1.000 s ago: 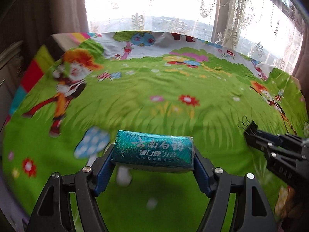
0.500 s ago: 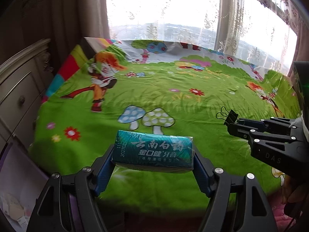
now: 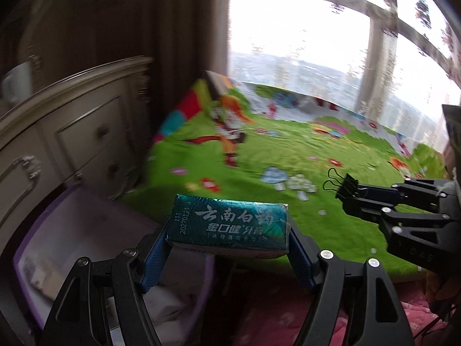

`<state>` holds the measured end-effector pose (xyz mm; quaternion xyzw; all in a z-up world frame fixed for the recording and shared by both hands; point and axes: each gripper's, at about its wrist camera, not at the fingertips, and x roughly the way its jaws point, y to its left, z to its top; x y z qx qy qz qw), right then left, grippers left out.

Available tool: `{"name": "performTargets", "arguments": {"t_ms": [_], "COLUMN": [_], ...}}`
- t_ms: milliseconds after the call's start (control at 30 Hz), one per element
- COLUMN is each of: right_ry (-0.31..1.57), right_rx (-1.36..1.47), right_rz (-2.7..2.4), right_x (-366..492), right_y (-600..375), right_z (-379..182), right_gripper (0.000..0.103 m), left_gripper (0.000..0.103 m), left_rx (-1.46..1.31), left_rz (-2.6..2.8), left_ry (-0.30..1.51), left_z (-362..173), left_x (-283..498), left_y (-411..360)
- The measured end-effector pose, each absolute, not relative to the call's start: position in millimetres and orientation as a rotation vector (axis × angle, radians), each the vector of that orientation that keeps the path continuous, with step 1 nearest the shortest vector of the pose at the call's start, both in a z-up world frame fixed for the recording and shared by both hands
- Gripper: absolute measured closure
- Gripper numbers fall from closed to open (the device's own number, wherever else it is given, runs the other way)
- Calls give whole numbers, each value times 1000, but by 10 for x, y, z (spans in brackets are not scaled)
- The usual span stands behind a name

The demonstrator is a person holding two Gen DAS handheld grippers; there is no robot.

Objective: Organize rigid objects
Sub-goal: 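Carry the teal box and the binder clip over the storage box, then open the left tool over the storage box while the right tool releases the clip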

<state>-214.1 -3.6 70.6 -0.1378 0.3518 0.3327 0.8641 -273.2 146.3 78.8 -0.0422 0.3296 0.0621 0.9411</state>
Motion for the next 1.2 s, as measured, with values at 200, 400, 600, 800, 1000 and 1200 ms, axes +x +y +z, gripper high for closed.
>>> {"name": "performTargets", "arguments": {"t_ms": [200, 400, 600, 800, 1000, 1200], "right_ry": [683, 658, 663, 636, 647, 672], "right_rx": [-399, -517, -604, -708, -758, -766], "right_rz": [838, 951, 1056, 1132, 1185, 1220], "right_x": [-2436, -2692, -2874, -3080, -3224, -3323], "right_y": [490, 941, 1313, 1681, 1968, 2162], "right_z": [811, 770, 686, 630, 585, 547], "right_gripper": [74, 74, 74, 74, 74, 74], "left_gripper": [29, 29, 29, 29, 29, 29], "left_rx": [-121, -131, -146, -160, -179, -191], "left_rz": [239, 334, 447, 518, 555, 589], "left_ry": [677, 699, 702, 699, 692, 690], "left_z": [766, 707, 730, 753, 768, 771], "left_x": [-3020, -3197, -3378, -3493, -3550, -3590], "left_y": [1866, 2169, 2505, 2725, 2861, 2937]}}
